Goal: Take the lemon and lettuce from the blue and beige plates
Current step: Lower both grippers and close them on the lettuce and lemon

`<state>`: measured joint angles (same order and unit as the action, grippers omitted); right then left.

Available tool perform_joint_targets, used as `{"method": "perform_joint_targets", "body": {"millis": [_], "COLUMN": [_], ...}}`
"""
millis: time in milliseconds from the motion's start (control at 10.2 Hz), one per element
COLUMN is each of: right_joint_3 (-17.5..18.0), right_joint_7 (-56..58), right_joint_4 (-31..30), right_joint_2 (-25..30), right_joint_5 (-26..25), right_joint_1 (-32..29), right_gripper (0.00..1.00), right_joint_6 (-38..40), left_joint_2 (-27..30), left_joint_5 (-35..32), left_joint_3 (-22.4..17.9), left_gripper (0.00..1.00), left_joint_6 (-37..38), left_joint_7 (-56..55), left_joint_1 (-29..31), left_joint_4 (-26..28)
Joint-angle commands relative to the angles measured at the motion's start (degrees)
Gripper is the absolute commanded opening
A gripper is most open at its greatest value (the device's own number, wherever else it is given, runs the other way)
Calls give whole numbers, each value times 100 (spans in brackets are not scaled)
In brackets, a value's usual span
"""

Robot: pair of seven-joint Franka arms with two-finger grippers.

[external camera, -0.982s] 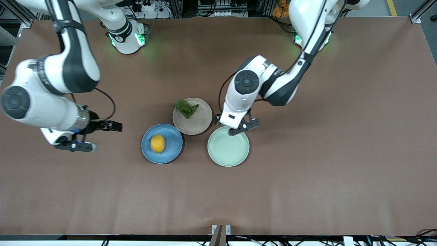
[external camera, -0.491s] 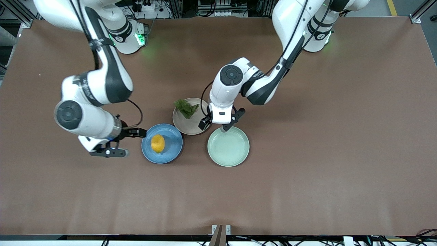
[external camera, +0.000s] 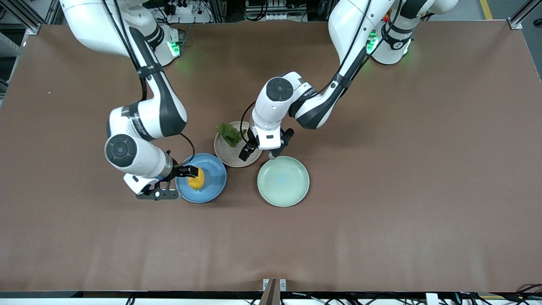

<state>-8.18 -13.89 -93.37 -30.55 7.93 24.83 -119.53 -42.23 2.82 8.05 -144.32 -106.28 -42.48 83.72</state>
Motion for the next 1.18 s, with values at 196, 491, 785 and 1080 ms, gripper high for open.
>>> {"method": "perform_joint_targets", "body": {"millis": [196, 491, 785, 1080], "right_joint_3": [-43, -35, -26, -26], "right_joint_7": [106, 97, 88, 18], "right_joint_4": [-630, -761, -972, -981], "right_joint_2": [-21, -232, -259, -364], "right_joint_5": [51, 51, 59, 95], "right_joint_1": [163, 216, 242, 330], "right_gripper": [100, 100, 100, 100], "right_joint_6": [-817, -1256, -1590, -1687], "left_joint_2": [-65, -355, -583, -725], "left_joint_5": [113, 183, 271, 271], "left_joint_3": [3, 3, 3, 3], "left_gripper": [100, 100, 100, 100], "left_joint_6": [-157, -579, -580, -824], "left_joint_7": [-1254, -1369, -1299, -1281], "left_joint_1": [-207, -340, -463, -577], "left_joint_4": [-233, -225, -233, -242]}}
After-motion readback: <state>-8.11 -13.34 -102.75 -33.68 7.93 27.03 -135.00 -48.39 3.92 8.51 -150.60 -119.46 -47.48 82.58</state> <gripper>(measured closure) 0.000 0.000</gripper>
